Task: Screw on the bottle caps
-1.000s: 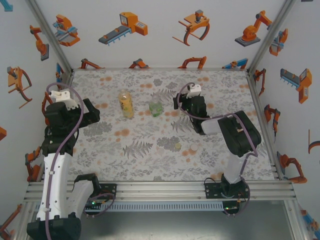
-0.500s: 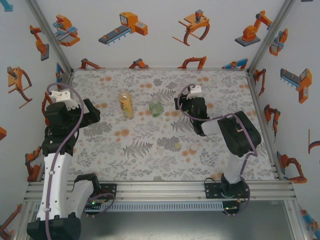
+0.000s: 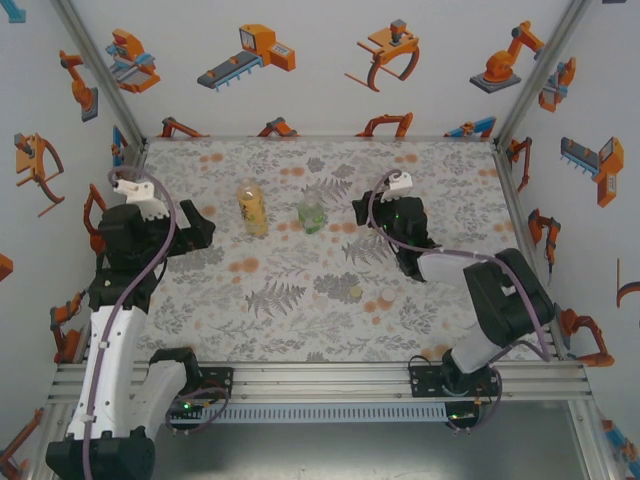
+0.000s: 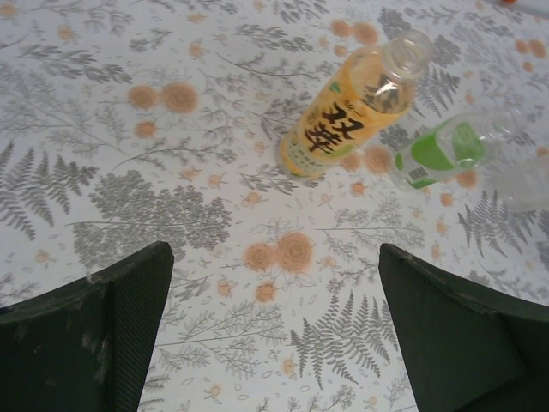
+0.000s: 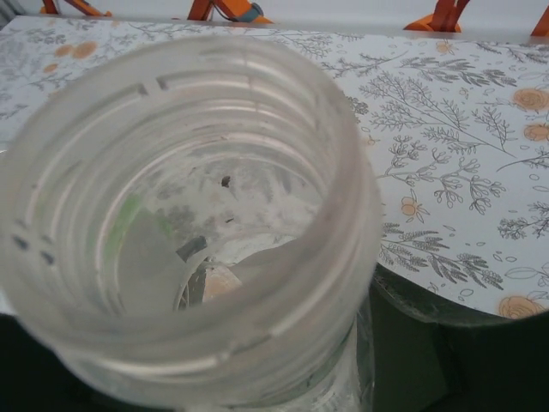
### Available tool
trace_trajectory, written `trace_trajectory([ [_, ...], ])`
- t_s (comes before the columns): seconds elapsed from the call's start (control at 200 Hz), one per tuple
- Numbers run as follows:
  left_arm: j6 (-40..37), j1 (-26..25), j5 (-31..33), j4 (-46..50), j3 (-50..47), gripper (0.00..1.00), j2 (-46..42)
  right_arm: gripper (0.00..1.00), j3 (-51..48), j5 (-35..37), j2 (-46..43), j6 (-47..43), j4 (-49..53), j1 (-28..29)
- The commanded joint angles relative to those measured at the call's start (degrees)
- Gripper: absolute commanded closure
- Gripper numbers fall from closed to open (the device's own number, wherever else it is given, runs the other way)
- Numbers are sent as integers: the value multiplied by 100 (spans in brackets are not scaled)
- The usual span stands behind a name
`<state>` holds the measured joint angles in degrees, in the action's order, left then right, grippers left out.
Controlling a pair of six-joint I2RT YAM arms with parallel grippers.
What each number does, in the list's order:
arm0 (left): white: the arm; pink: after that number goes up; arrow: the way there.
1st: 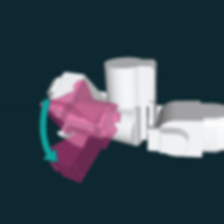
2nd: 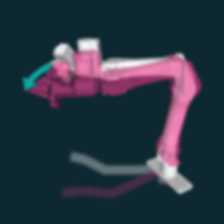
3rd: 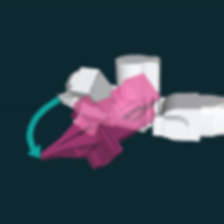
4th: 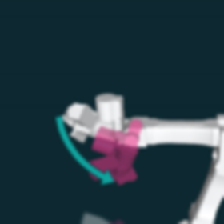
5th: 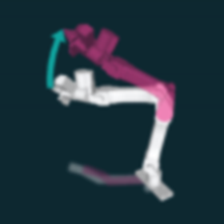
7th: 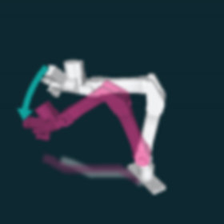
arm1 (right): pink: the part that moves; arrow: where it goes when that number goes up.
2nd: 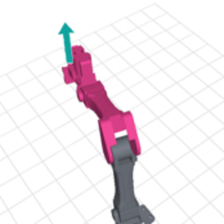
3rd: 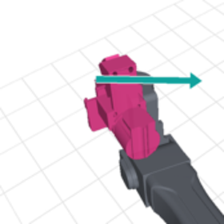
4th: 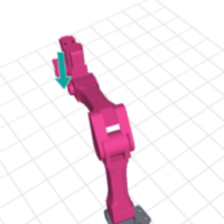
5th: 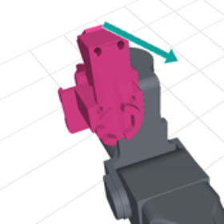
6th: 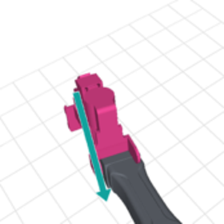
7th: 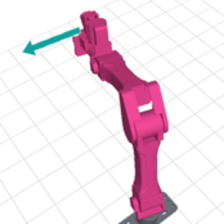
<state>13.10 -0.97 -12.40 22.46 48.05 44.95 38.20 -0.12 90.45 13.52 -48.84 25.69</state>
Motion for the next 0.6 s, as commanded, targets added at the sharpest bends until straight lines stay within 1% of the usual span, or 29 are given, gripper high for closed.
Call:
trace_trajectory([
  [0.0,254,-192,-941,-709,-230,3,-134,53,-155,-434,-572,-124,600,41],
  [0.095,376,-475,-1391,-1187,-290,3,-47,53,-173,-681,-1096,-235,1272,41],
  [0.16,388,-741,-1588,-1439,-287,3,25,53,-114,-892,-1470,-377,1855,41],
  [0.33,266,-1600,-1686,-2268,-413,3,40,54,33,-1318,-2343,-586,3183,41],
  [0.481,283,-2228,-1768,-3093,-560,1,93,55,155,-1758,-3016,-676,3822,41],
  [0.596,244,-2634,-1833,-3907,-768,2,132,56,428,-2003,-3336,-753,4301,42],
])
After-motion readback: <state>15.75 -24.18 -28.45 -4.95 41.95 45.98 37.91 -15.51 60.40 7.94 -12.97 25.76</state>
